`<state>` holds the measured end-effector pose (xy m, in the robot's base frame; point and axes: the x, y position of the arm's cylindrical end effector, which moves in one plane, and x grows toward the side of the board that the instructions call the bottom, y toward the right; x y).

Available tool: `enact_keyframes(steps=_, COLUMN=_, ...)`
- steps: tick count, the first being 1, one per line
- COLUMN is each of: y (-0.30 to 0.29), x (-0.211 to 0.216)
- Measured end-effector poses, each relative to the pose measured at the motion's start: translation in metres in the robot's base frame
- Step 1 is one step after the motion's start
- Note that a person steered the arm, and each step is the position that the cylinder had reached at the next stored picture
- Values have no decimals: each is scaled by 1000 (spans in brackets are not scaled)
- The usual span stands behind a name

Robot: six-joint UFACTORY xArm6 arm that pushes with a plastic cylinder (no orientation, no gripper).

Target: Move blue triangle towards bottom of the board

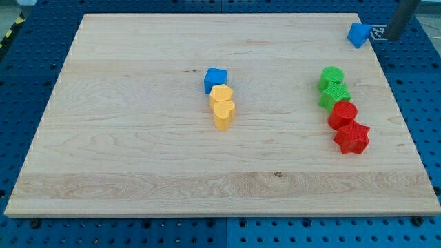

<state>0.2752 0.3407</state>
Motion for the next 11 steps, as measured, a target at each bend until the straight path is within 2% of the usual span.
enact_keyframes(steps=9, y=-122, x=-8)
enact_keyframes(steps=11, y=-125, x=-5)
